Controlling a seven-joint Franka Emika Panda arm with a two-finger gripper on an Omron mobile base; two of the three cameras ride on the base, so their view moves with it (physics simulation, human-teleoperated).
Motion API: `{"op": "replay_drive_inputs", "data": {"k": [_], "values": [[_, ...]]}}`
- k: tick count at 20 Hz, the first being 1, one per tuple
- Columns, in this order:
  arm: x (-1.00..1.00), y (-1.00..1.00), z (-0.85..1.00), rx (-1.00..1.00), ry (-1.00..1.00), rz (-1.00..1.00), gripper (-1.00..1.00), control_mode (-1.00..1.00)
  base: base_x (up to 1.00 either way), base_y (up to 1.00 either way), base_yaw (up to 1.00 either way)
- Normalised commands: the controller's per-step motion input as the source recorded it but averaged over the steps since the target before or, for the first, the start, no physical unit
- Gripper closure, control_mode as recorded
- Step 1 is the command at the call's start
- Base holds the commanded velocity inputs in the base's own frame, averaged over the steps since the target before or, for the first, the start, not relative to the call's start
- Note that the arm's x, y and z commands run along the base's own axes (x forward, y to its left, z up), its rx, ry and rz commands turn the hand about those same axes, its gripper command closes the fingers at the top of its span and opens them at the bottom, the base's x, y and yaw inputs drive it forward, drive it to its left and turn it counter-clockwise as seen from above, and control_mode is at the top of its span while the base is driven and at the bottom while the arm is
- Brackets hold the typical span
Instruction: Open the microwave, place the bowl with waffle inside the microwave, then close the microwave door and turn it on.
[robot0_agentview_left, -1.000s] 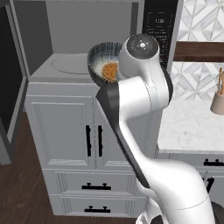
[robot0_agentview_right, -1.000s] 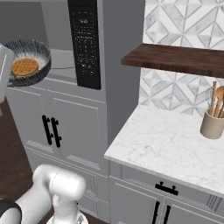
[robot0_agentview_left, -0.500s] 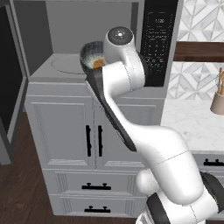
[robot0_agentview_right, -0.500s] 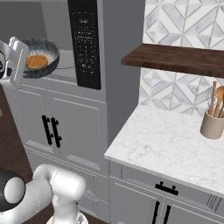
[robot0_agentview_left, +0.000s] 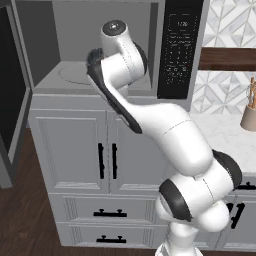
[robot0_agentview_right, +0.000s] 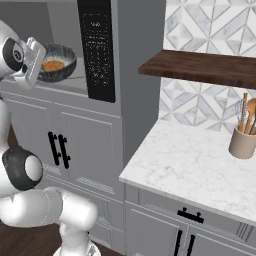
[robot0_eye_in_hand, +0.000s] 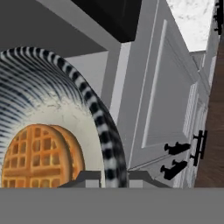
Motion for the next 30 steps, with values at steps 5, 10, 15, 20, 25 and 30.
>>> {"op": "replay_drive_inputs", "data": {"k": [5,10,15,20,25,30], "values": [[1.00,0.20,0.00,-0.08,0.10,-0.08,1.00,-1.00,0.00,0.00,0.00],[1.00,0.28,0.00,-0.08,0.05,-0.06,1.00,-1.00,0.00,0.00,0.00],[0.98,0.24,0.00,-0.11,0.01,-0.04,1.00,-1.00,0.00,0.00,0.00],[0.50,0.24,-0.01,-0.13,-0.05,-0.02,-1.00,-1.00,0.00,0.00,0.00],[-0.56,0.42,-0.46,-0.28,-0.34,0.00,-1.00,-1.00,0.00,0.00,0.00],[-0.64,-0.03,-0.07,-0.07,-0.40,0.00,-1.00,-1.00,0.00,0.00,0.00]]}}
